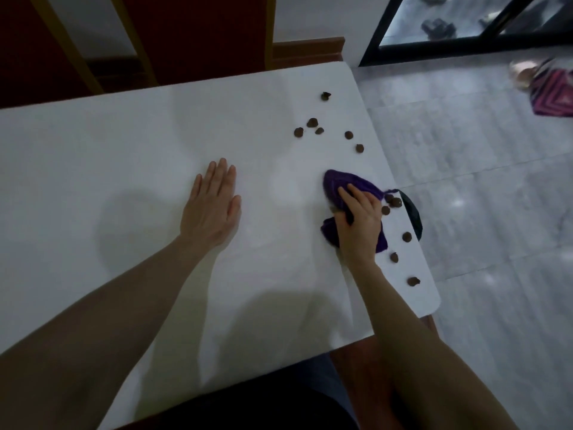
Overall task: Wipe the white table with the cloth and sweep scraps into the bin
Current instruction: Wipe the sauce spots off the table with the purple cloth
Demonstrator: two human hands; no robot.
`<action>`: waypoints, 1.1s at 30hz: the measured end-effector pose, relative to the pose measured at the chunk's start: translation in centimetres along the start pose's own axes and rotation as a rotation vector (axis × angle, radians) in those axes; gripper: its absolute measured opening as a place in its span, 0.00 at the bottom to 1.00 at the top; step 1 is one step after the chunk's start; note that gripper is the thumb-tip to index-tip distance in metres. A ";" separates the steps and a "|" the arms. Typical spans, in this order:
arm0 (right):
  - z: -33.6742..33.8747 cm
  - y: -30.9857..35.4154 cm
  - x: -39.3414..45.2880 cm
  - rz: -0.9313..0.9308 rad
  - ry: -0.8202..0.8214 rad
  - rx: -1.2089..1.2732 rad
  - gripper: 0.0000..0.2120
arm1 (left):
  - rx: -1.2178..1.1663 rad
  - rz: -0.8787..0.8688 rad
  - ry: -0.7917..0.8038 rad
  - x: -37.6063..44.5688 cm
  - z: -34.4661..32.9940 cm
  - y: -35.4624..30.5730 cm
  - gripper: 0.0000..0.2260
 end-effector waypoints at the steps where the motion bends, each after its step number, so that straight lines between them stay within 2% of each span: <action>1: -0.2 0.9 0.0 0.076 0.007 0.008 0.19 | 0.003 0.010 -0.006 0.1 0.1 -0.1 0.30; 3: -1.0 3.3 -0.2 0.252 0.060 0.027 0.18 | -0.004 0.042 -0.011 0.4 0.3 -0.3 0.30; 7: -4.5 7.7 0.1 0.572 0.266 0.021 0.17 | 0.016 0.127 -0.013 0.4 0.5 0.5 0.29; 11: -7.7 8.3 2.2 0.703 0.429 -0.093 0.20 | 0.033 0.203 -0.011 0.1 0.4 2.2 0.29; 15: -8.8 9.4 5.6 0.791 0.462 -0.141 0.20 | 0.035 0.228 -0.012 0.0 -0.2 3.1 0.28; 19: -10.0 11.1 9.7 0.714 0.431 -0.166 0.19 | 0.009 0.257 -0.031 0.1 -0.6 2.8 0.27; 24: -10.1 11.8 15.1 0.528 0.416 -0.255 0.22 | 0.025 0.266 -0.039 0.5 -0.5 2.4 0.28; 28: -8.7 9.8 17.8 0.358 0.334 -0.285 0.22 | 0.020 0.245 -0.059 1.5 -0.2 1.8 0.28; 33: -6.0 5.3 17.1 0.178 0.206 -0.265 0.21 | -0.002 0.208 -0.070 2.8 0.2 -0.2 0.28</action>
Point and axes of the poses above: each hand's wrist, its own x-axis towards the middle knuckle, its own z-axis out of the back of the hand, y = z × x, the point moved 5 cm from there along x, towards the middle knuckle, and after that the axes turned 10 degrees about y, right-handed, at the moved point
